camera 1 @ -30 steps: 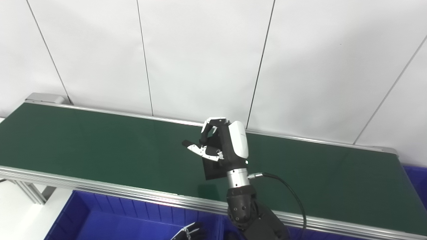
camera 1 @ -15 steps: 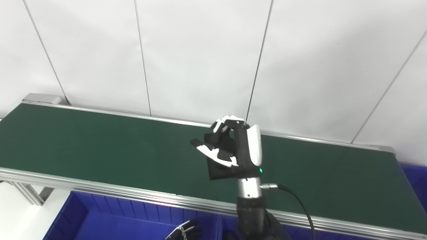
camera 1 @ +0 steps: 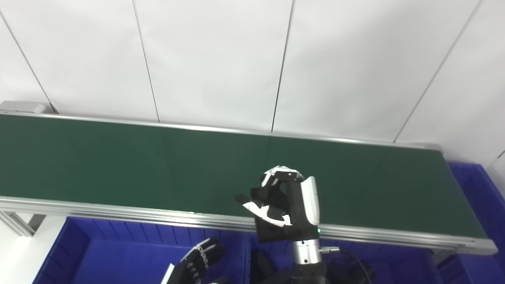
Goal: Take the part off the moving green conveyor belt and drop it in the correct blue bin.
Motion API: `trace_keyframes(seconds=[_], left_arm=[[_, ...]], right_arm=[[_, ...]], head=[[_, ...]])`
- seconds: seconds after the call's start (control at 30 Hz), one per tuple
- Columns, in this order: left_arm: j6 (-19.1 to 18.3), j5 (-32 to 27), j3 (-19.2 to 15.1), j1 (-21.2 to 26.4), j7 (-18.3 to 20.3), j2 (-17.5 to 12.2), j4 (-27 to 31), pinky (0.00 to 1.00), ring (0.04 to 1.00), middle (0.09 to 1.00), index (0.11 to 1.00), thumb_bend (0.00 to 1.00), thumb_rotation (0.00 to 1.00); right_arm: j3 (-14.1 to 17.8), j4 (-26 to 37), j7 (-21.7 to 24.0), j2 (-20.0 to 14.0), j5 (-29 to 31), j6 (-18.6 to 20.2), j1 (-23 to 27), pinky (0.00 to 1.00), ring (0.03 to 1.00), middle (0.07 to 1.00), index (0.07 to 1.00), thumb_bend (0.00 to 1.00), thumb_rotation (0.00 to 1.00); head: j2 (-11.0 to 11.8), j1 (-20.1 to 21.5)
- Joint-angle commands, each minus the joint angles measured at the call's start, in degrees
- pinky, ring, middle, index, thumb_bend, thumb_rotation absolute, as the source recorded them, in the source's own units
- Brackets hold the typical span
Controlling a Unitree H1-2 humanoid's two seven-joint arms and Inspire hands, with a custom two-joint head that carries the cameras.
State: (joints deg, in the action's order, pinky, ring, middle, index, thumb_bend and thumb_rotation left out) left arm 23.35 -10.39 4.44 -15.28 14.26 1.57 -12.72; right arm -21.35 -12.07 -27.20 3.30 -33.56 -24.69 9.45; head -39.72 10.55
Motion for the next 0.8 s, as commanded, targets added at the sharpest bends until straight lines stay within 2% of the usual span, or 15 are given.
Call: trace_keyframes(seconds=[0.0, 0.13, 0.27, 0.57, 0.77], left_arm=[[-0.02, -1.41, 0.30, 0.00, 0.86, -0.30, 2.24, 0.83, 0.774, 0.757, 0.796, 0.53, 0.00], [-1.15, -2.74, 0.33, -0.29, 1.36, -1.15, 4.12, 0.81, 0.752, 0.738, 0.786, 0.55, 0.00], [-3.09, -3.86, 0.31, -0.65, 1.30, -1.52, 5.79, 0.80, 0.736, 0.730, 0.764, 0.58, 0.00], [-5.09, -4.83, -0.06, -0.64, 1.51, -2.31, 7.26, 0.78, 0.725, 0.726, 0.756, 0.60, 0.00], [-5.99, -5.11, -0.14, -0.66, 1.39, -2.59, 7.72, 0.78, 0.717, 0.723, 0.757, 0.61, 0.00]], right_arm=[[0.90, 3.27, 0.40, 1.20, -0.71, 0.92, -0.93, 0.07, 0.444, 0.139, 0.125, 0.51, 0.00], [1.83, 7.37, 0.97, 1.02, -2.58, 2.91, -6.09, 0.07, 0.444, 0.141, 0.122, 0.51, 0.00], [2.79, 7.46, -0.67, 0.90, -2.45, 0.79, -10.67, 0.06, 0.444, 0.140, 0.127, 0.51, 0.00], [4.89, 6.69, -0.39, 0.98, 0.11, 0.58, -15.76, 0.09, 0.444, 0.134, 0.119, 0.51, 0.00], [6.38, 3.17, -0.64, -0.38, 2.25, -1.77, -16.34, 0.09, 0.444, 0.134, 0.122, 0.51, 0.00]], head=[[-1.09, 0.80], [-3.23, 2.39], [-4.55, 3.67], [-7.08, 6.11], [-7.42, 6.08]])
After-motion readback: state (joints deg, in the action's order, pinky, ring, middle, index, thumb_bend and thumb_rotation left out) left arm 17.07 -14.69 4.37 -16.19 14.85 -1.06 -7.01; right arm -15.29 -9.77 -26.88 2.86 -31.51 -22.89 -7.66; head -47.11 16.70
